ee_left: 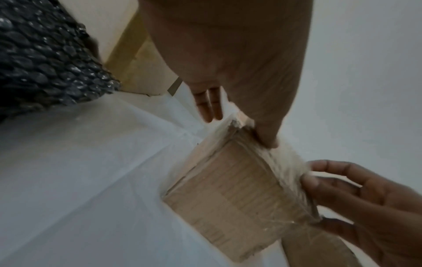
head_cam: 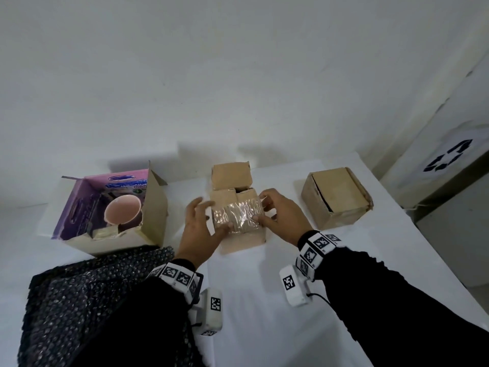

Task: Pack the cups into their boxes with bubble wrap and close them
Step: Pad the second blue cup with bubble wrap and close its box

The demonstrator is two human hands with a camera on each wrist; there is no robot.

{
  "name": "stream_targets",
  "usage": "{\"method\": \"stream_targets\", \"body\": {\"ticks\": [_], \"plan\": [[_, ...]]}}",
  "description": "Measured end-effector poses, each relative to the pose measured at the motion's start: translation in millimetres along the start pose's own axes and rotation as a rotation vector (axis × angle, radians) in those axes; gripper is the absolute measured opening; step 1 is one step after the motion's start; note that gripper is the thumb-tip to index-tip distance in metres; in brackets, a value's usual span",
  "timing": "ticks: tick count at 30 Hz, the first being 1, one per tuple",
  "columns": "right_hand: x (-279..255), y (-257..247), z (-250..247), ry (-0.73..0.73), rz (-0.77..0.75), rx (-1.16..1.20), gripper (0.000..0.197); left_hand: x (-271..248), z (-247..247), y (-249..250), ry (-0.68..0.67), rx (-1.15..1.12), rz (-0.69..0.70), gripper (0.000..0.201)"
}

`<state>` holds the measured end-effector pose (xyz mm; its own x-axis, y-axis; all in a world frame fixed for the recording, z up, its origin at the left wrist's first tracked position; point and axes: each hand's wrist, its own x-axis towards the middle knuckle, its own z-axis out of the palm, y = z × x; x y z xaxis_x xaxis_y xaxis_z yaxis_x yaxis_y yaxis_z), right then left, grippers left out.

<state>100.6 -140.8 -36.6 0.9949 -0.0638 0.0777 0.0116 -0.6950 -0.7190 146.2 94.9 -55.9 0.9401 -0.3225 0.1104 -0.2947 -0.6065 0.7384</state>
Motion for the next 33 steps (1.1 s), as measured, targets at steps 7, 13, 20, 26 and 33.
{"method": "stream_targets", "body": {"ticks": [7,13,20,26,33], "plan": [[47.4,-1.0,3.0,-0.159,0.358,0.339,0.087,15.1,-4.0,-0.5,-0.251,-0.173,-0.287,0.084],[91.2,-23.5,6.5,-0.037,0.466,0.737,0.054,18.7,-9.0,1.4,-0.318,-0.18,-0.366,0.095],[86.3,-36.7,-10.0,-0.026,0.095,0.538,0.033,14.8,-6.6,1.8,-0.29,-0.2,-0.374,0.095],[78.3,-52.8,-19.1,-0.084,-0.14,0.243,0.018,13.6,-12.5,8.7,-0.27,-0.22,-0.42,0.091],[42.5,-41.0,-4.8,-0.017,-0.44,-0.352,0.016,5.5,-2.1,12.7,-0.155,-0.684,-0.631,0.059]]}}
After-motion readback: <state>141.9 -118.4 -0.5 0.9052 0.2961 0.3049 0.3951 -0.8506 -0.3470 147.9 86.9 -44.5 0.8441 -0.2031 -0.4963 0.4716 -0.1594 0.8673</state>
